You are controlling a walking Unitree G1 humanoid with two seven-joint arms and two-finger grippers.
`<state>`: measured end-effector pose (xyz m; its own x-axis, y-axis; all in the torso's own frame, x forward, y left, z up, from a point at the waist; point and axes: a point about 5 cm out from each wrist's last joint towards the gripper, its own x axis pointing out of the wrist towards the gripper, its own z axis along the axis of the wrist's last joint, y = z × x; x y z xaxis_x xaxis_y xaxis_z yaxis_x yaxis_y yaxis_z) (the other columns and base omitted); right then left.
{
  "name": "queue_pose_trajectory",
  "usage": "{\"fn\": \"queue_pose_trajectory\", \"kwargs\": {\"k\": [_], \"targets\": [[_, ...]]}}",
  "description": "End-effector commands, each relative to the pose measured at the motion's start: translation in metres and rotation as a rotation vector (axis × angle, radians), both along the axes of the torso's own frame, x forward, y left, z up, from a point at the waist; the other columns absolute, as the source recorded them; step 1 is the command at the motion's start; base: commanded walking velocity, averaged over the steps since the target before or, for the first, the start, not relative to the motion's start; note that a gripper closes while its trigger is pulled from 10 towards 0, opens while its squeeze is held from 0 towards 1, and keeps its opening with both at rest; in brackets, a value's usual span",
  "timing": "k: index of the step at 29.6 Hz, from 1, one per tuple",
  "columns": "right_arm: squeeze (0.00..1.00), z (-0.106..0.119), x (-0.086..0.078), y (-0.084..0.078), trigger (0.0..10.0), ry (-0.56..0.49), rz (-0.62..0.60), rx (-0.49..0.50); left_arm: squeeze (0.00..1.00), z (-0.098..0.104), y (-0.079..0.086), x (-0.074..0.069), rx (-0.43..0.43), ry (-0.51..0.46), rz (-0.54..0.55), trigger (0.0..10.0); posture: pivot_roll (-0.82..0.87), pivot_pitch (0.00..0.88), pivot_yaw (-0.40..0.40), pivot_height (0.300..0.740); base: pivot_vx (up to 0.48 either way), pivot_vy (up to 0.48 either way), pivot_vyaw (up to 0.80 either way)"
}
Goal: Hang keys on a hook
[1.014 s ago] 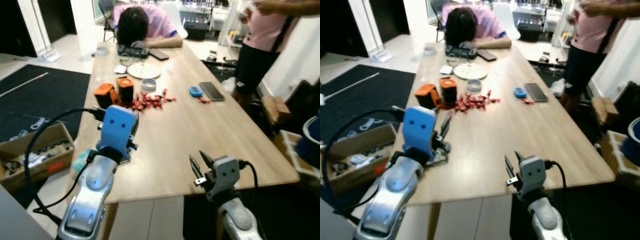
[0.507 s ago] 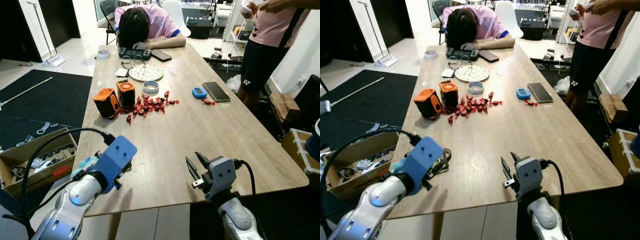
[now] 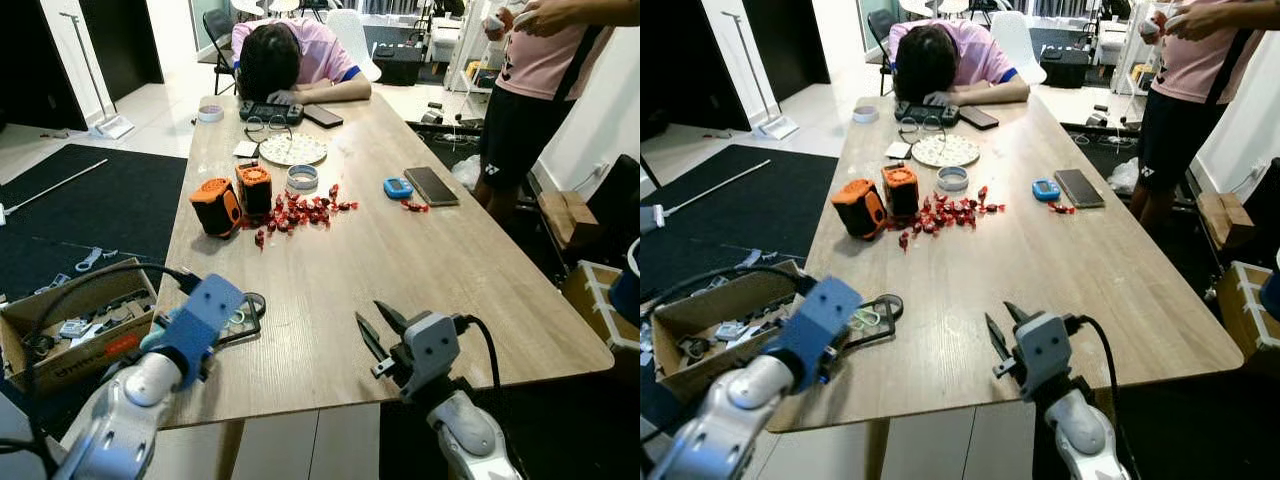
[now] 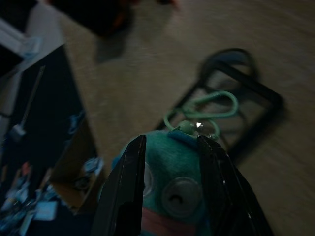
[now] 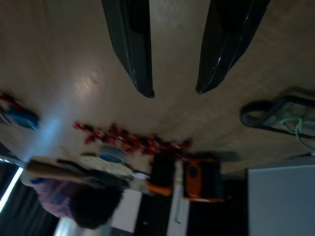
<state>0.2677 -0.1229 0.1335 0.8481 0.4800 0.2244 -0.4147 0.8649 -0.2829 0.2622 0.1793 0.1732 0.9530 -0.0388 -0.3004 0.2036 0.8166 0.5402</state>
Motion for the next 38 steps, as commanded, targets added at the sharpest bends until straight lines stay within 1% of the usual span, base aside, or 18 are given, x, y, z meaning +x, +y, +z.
{"fn": "queue_pose_trajectory", "kwargs": {"k": [1, 4, 8, 12, 15, 18, 22, 23, 25, 26, 27, 32, 38], "targets": [[0.00, 0.004, -0.001, 0.002, 10.0, -0.011, 0.014, -0.015, 0.00, 0.002, 0.010, 0.001, 0.031, -0.010, 0.061, 10.0, 0.08, 0.126, 0.002, 0.740, 0.000, 0.000, 0.00], [0.00, 0.006, 0.000, 0.001, 10.0, -0.015, 0.012, -0.011, 0.00, 0.003, 0.011, 0.001, 0.036, -0.016, 0.071, 10.0, 0.08, 0.126, -0.001, 0.740, 0.000, 0.000, 0.00], [0.00, 0.005, 0.000, 0.002, 10.0, -0.013, 0.014, -0.012, 0.00, 0.000, 0.009, 0.000, 0.046, -0.010, 0.062, 10.0, 0.09, 0.126, -0.003, 0.740, 0.000, 0.000, 0.00], [0.00, 0.005, -0.001, 0.002, 10.0, -0.006, 0.017, -0.010, 0.00, -0.013, 0.003, -0.002, 0.077, 0.050, 0.029, 10.0, 0.08, 0.129, 0.000, 0.740, 0.000, 0.000, 0.00], [0.00, 0.004, -0.001, 0.002, 10.0, -0.004, 0.014, -0.008, 0.00, -0.017, 0.002, -0.003, 0.079, 0.069, 0.028, 10.0, 0.08, 0.130, 0.001, 0.740, 0.000, 0.000, 0.00], [0.00, 0.003, -0.001, 0.000, 10.0, 0.004, 0.004, -0.001, 0.00, -0.027, 0.002, -0.006, 0.089, 0.114, 0.023, 10.0, 0.08, 0.132, 0.003, 0.740, 0.000, 0.000, 0.00], [0.00, 0.003, -0.002, 0.000, 10.0, 0.007, 0.001, 0.001, 0.00, -0.029, 0.003, -0.005, 0.088, 0.121, 0.038, 10.0, 0.08, 0.133, 0.004, 0.740, 0.000, 0.000, 0.00], [0.00, 0.003, -0.001, 0.000, 10.0, 0.007, 0.000, 0.002, 0.00, -0.029, 0.003, -0.005, 0.086, 0.119, 0.042, 9.2, 0.08, 0.133, 0.004, 0.740, 0.000, 0.000, 0.00], [0.00, 0.003, -0.001, 0.000, 10.0, 0.007, -0.001, 0.004, 0.00, -0.028, 0.003, -0.002, 0.077, 0.100, 0.063, 3.1, 0.08, 0.133, 0.003, 0.740, 0.000, 0.000, 0.00], [0.00, 0.003, -0.001, 0.000, 10.0, 0.007, -0.001, 0.004, 0.00, -0.027, 0.003, -0.002, 0.076, 0.093, 0.070, 3.1, 0.08, 0.133, 0.002, 0.740, 0.000, 0.000, 0.00], [0.00, 0.003, -0.001, 0.000, 10.0, 0.007, 0.000, 0.005, 0.00, -0.026, 0.004, -0.001, 0.073, 0.085, 0.081, 0.0, 0.08, 0.133, 0.002, 0.740, 0.000, 0.000, 0.00], [0.00, 0.003, 0.000, 0.001, 10.0, 0.009, 0.002, 0.005, 0.00, -0.024, 0.006, 0.000, 0.063, 0.061, 0.102, 0.0, 0.08, 0.133, 0.002, 0.740, 0.000, 0.000, 0.00], [0.00, 0.003, 0.000, 0.000, 10.0, 0.013, 0.003, 0.006, 0.00, -0.019, 0.004, 0.000, 0.043, 0.035, 0.092, 0.0, 0.09, 0.135, -0.002, 0.740, 0.000, 0.000, 0.00]]}}
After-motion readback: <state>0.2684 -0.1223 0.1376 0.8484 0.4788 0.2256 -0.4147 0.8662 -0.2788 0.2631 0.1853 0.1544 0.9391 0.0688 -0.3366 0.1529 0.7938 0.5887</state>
